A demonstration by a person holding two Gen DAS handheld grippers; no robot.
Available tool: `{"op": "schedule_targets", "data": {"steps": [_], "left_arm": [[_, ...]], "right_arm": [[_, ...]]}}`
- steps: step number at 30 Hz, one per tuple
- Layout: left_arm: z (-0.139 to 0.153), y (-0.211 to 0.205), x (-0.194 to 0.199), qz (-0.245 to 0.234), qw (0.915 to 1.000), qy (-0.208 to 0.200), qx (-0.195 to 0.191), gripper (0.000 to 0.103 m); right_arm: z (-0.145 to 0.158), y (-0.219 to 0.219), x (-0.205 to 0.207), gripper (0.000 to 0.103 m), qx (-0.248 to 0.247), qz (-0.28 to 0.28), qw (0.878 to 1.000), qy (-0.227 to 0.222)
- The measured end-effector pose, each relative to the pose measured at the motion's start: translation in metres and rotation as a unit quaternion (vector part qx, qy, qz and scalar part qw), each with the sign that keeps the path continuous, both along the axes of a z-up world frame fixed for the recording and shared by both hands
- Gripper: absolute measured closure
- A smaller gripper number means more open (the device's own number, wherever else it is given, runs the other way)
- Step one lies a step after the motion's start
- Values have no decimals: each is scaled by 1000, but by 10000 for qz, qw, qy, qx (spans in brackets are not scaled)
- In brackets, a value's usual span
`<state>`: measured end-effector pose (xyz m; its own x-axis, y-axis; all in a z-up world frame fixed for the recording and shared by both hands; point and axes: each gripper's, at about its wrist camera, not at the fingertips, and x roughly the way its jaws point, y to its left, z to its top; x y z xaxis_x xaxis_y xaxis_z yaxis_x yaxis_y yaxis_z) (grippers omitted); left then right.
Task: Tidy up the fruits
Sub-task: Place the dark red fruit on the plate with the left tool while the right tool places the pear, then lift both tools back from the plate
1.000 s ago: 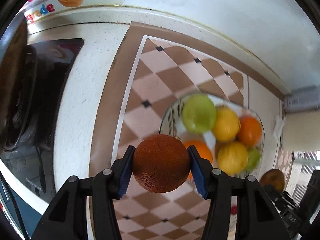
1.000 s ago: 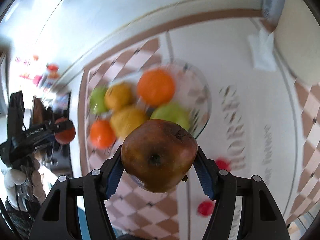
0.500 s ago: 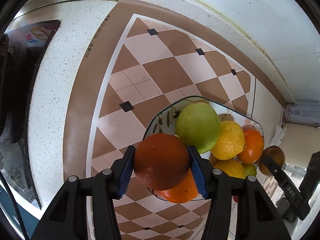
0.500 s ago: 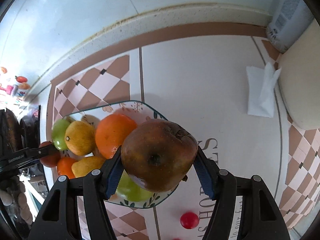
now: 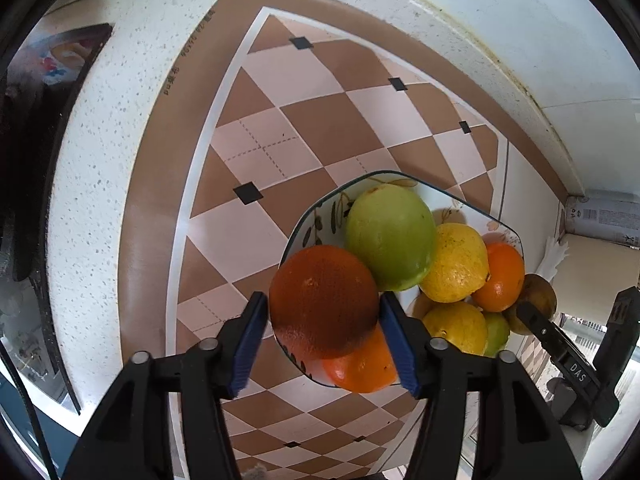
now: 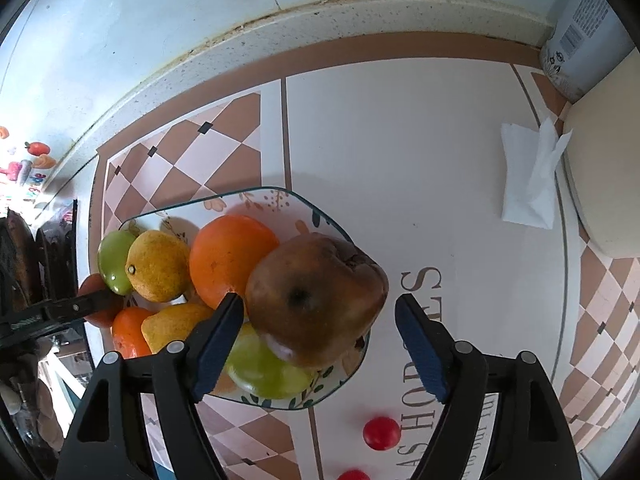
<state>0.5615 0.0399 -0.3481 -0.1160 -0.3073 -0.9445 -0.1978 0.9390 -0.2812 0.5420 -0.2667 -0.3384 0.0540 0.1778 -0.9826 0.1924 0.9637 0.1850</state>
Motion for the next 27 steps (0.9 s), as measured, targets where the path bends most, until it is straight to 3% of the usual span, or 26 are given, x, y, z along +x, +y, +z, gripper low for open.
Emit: {"op": "schedule_targets", "data": {"steps": [2,5,10,17,27], "left_arm": [[6,1,-1,-28,10000,-70,12,22],[15,0,-5,-224,9990,-207,333,17],[30,0,-19,-422,9946,-520,799,17],[68,-9,-61,-685,9789,-1247,1467,17],[118,-33,-123,-870,9624,-2010,1608,17]], "right_arm": [[4,1,-3,13,-18,-24,10000,-35],[12,3,-11,12,-121,-24,9999,-83],[36,19,-34,9,-369,156,9987,-323],[67,46,-77,9,-706,349,9945,-686],[114,58,-133,9,-842,319,9887,-1198]]}}
